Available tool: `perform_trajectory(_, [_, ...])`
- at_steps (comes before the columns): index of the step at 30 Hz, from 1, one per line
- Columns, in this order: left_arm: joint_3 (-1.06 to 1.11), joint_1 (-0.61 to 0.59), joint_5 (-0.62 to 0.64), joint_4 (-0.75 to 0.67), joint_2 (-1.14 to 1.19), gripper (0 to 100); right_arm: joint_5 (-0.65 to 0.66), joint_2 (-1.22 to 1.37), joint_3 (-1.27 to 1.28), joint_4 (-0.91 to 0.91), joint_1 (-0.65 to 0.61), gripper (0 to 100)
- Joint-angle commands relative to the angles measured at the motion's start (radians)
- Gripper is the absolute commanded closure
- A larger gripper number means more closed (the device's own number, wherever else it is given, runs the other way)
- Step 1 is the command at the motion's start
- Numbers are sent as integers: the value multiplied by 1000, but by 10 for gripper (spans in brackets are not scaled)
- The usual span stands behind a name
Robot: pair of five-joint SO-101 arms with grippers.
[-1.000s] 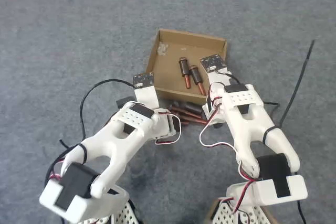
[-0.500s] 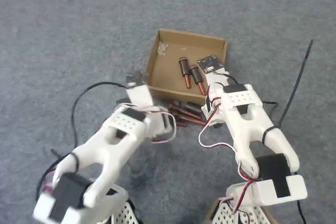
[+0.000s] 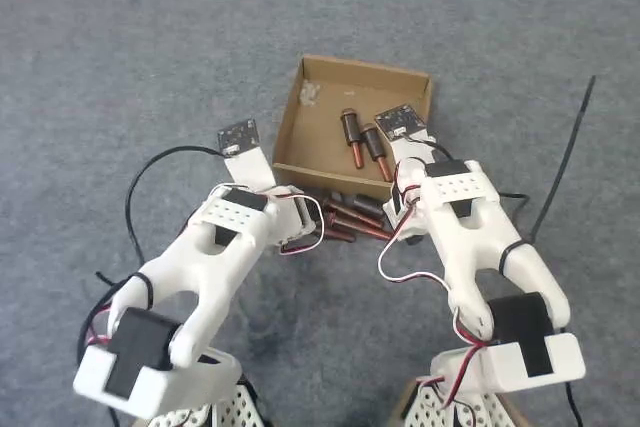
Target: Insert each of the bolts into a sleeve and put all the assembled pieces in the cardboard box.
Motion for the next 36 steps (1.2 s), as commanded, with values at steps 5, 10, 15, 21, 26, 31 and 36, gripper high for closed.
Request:
perform_trajectory(5, [27,6,-31,5,-112,728,18,4,-32,16,-27,992])
perform_trajectory(10, [-4,26,-31,0,-46,728,18,4,-32,16,-27,992])
perform_trajectory(15, [-125,21,-34,91,81,728,18,4,-32,16,-27,992])
perform_trajectory(21, [-206,20,-57,147,166,728,18,4,-32,16,-27,992])
perform_trajectory(26, [-206,26,-114,147,166,761,18,4,-32,16,-27,992])
perform_trajectory(31, [-208,28,-183,149,166,949,18,4,-32,16,-27,992])
perform_trajectory(36, [-213,28,-207,167,166,980,18,5,-32,16,-27,992])
